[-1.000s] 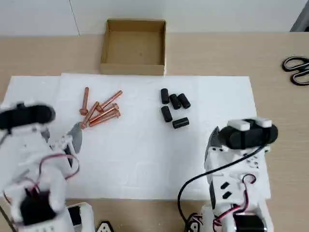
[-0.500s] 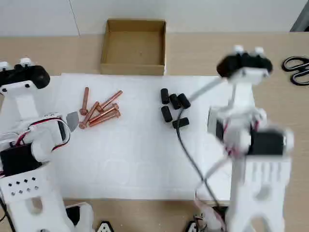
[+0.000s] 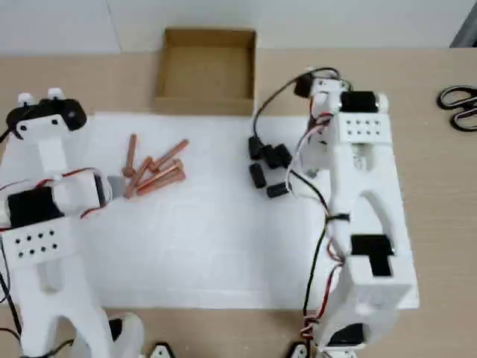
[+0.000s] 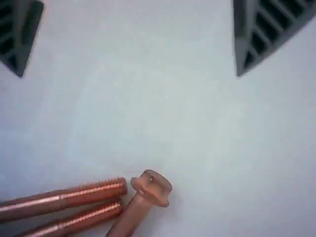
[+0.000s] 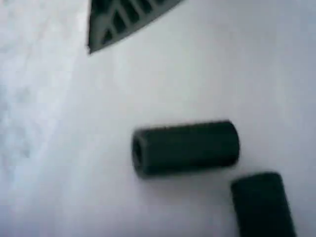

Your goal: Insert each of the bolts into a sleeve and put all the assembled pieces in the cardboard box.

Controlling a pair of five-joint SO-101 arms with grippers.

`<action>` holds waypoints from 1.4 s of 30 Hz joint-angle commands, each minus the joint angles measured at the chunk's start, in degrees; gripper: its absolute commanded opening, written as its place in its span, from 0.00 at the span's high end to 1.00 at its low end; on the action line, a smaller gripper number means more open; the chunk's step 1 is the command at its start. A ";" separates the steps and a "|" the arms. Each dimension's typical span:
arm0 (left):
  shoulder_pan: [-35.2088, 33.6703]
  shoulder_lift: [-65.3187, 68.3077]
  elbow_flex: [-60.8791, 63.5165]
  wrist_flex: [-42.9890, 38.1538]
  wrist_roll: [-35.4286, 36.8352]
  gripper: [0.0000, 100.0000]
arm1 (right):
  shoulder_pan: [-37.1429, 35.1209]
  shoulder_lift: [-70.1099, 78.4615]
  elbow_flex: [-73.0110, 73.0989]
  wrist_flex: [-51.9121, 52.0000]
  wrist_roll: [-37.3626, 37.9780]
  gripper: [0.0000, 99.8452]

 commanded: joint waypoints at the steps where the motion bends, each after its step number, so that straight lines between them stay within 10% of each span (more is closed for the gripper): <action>1: -0.18 0.18 -2.77 0.09 -0.35 0.74 | -0.22 2.51 -9.32 -2.15 1.41 0.81; 33: -0.26 0.26 -2.33 0.26 -0.35 0.74 | -8.92 37.49 -39.03 -3.38 2.81 0.81; 42: -0.26 0.44 -2.33 0.35 -0.35 0.74 | -8.57 40.92 -39.12 -1.89 2.90 0.99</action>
